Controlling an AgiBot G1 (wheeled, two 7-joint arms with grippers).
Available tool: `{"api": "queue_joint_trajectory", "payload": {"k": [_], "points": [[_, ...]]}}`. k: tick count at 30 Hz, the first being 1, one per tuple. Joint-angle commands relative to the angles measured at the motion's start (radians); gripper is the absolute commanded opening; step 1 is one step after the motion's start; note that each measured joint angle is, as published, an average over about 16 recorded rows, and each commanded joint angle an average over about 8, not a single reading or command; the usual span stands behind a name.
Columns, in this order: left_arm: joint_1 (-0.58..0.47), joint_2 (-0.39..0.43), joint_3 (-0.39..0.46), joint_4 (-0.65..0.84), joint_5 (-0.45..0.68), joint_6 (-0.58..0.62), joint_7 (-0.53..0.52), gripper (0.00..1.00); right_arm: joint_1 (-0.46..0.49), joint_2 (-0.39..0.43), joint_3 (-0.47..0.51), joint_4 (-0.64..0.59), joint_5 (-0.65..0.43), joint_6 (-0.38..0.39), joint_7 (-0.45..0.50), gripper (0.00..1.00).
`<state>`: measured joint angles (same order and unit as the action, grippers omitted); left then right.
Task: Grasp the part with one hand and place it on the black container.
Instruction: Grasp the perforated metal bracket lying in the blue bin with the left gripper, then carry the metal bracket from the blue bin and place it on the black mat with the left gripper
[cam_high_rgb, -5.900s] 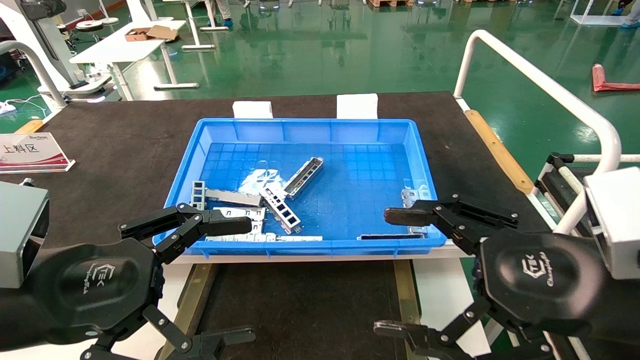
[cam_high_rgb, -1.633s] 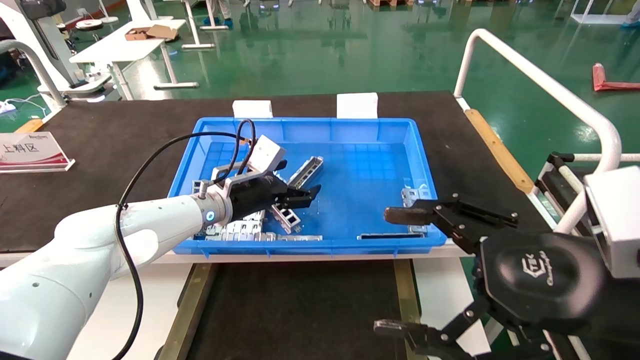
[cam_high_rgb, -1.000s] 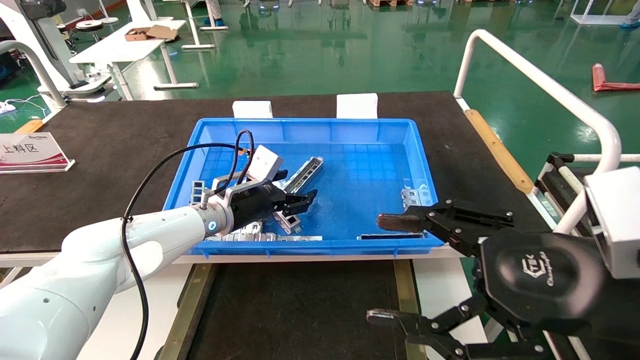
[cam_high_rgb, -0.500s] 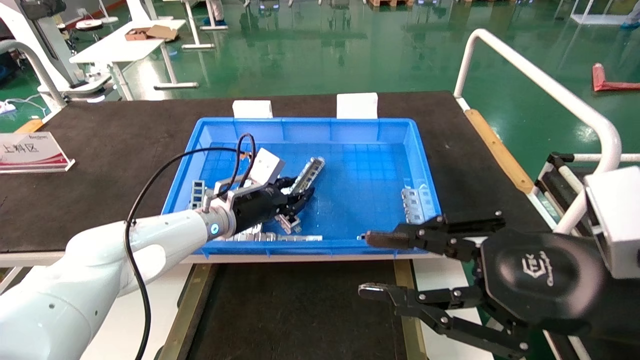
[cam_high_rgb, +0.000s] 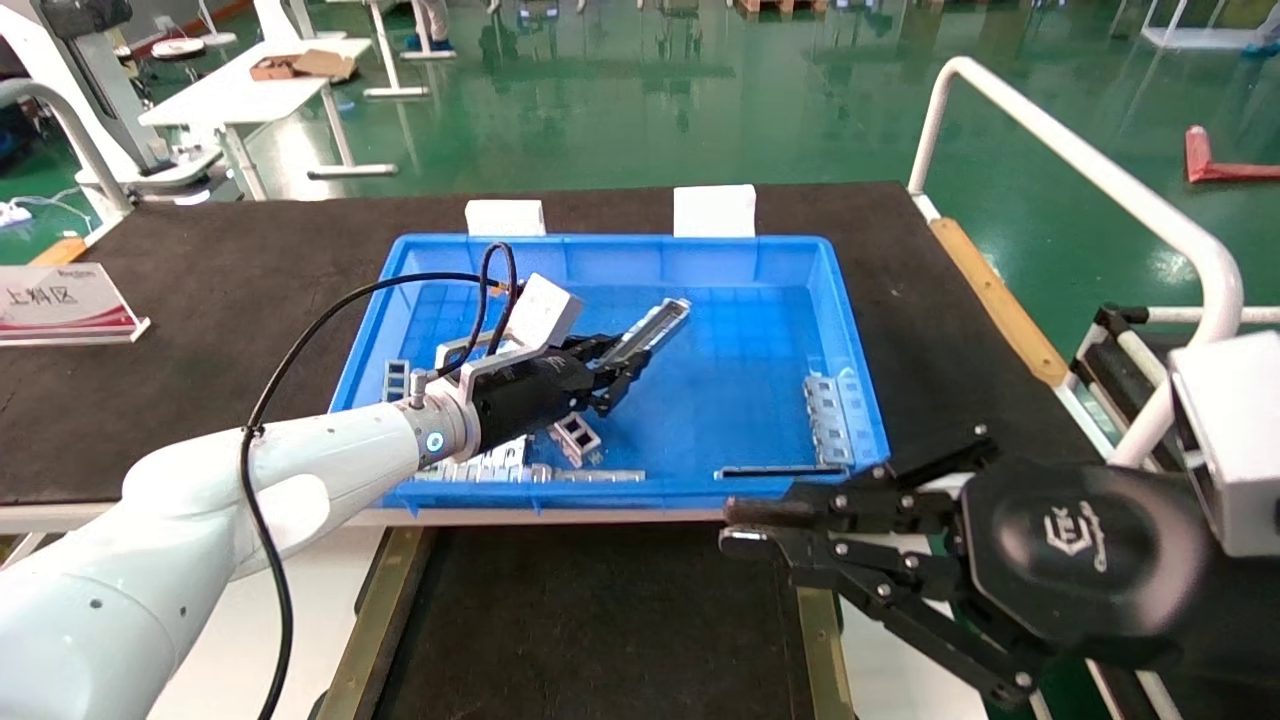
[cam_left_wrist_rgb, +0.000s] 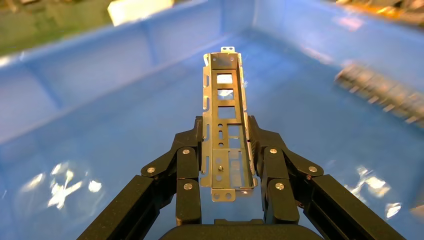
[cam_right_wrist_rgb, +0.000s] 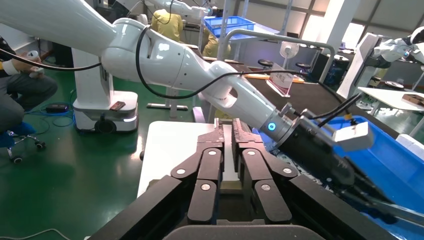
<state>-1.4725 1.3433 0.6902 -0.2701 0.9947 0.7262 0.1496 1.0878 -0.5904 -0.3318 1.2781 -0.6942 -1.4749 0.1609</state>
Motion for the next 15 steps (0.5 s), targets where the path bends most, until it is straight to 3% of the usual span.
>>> {"api": "queue_joint_trajectory", "payload": {"k": [1, 15], "points": [[-0.007, -0.003, 0.000, -0.005, -0.016, 0.023, 0.006, 0.00, 0.000, 0.000, 0.000, 0.000, 0.000, 0.000, 0.000, 0.00], [0.017, -0.158, -0.024, -0.146, -0.099, 0.397, -0.026, 0.00, 0.000, 0.000, 0.000, 0.000, 0.000, 0.000, 0.000, 0.00]]}}
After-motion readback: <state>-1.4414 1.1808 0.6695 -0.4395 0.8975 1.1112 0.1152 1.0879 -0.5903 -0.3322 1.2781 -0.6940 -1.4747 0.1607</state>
